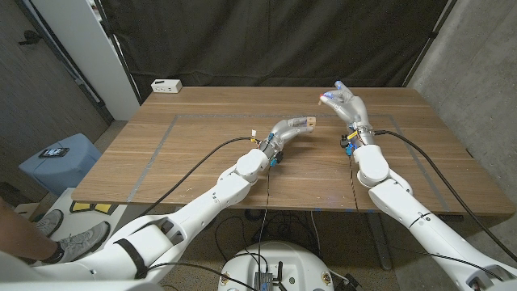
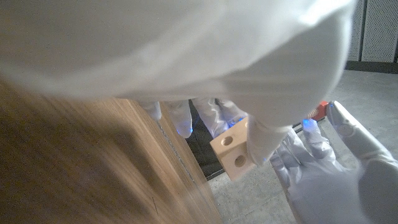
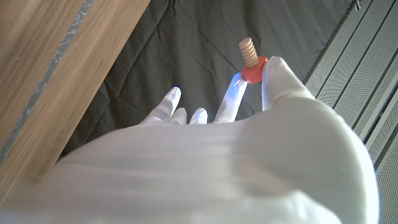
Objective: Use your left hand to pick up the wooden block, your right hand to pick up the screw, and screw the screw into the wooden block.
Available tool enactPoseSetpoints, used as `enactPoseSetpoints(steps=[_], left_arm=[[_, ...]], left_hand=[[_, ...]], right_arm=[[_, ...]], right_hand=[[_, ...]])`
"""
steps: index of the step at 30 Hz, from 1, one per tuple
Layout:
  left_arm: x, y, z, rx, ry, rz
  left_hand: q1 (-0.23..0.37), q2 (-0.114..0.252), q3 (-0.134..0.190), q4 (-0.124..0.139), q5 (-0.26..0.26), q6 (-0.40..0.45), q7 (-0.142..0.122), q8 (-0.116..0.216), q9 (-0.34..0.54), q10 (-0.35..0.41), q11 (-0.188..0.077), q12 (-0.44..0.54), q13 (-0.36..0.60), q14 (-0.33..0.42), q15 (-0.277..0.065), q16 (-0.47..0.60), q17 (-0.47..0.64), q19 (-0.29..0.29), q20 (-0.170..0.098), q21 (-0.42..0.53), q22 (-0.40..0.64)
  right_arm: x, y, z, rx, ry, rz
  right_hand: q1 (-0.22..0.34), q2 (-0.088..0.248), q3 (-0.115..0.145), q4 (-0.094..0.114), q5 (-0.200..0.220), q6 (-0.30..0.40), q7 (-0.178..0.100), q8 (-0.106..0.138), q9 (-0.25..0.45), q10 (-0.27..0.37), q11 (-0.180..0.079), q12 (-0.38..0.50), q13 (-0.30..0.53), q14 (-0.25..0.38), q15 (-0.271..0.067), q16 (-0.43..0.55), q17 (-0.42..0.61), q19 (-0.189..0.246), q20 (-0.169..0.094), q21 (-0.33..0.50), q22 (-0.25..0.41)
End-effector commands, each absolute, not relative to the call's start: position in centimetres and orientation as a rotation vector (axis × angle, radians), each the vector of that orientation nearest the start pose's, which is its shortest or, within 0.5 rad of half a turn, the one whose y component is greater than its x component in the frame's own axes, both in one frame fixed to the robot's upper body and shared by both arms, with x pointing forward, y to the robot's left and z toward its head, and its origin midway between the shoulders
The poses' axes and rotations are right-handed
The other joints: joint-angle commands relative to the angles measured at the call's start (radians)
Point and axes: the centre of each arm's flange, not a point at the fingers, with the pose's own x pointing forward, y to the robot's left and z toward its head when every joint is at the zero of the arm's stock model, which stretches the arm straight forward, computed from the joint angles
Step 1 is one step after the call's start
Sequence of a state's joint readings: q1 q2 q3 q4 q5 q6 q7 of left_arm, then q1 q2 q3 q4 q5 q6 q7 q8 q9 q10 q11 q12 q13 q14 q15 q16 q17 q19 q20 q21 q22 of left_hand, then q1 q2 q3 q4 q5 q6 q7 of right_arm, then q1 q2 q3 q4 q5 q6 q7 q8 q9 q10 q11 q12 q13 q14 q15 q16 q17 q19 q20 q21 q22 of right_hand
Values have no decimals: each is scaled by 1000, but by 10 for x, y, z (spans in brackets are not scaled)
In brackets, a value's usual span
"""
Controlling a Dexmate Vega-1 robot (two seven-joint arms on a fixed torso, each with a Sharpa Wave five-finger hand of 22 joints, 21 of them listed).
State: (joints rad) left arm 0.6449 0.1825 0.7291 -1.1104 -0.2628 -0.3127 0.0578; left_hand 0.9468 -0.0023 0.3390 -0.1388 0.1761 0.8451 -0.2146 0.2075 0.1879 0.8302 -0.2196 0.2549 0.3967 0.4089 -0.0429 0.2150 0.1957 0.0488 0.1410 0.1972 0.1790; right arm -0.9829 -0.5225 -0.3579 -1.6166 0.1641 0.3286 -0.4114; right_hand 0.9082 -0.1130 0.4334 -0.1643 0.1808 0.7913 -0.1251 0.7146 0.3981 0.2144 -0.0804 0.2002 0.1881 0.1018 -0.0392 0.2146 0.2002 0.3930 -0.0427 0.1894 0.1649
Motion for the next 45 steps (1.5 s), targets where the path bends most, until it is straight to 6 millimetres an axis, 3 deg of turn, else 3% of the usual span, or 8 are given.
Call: enactPoseSetpoints(steps=[1, 26, 45], left_arm=[[653, 24, -45, 240, -611, -483], [643, 20, -49, 265, -619, -478], [646, 18, -45, 289, -622, -482]], left_hand=[[-7, -1, 0, 3, 3, 11, -3, 4, 3, 8, -2, 0, 3, 12, -81, 8, 1, 8, 4, 6, 2], [-7, -2, -3, 0, 4, 10, -4, 2, 3, 9, -1, -3, 4, 10, -82, 6, 1, 8, 3, 5, 2], [5, 3, -1, -7, 5, 8, -4, 1, 3, 8, -1, -6, 6, 4, -84, 4, 0, 6, 4, 4, 2]], right_arm=[[577, -244, 2, -250, -886, -68], [567, -236, 2, -330, -915, -77], [565, -236, 0, -381, -899, -81]], right_hand=[[13, -2, 6, -3, 8, 7, 1, -3, -1, 2, -4, -4, 4, 11, -18, -3, 3, 6, -13, -1, 2], [17, 1, 11, 2, 10, 4, 12, -5, -14, 7, -3, -4, 4, 15, -17, -3, 4, 9, -13, 0, 2], [8, 28, 9, 16, 5, -10, 19, -2, -9, 7, 8, -5, 4, 16, -8, -2, 5, 7, -7, -1, 3]])
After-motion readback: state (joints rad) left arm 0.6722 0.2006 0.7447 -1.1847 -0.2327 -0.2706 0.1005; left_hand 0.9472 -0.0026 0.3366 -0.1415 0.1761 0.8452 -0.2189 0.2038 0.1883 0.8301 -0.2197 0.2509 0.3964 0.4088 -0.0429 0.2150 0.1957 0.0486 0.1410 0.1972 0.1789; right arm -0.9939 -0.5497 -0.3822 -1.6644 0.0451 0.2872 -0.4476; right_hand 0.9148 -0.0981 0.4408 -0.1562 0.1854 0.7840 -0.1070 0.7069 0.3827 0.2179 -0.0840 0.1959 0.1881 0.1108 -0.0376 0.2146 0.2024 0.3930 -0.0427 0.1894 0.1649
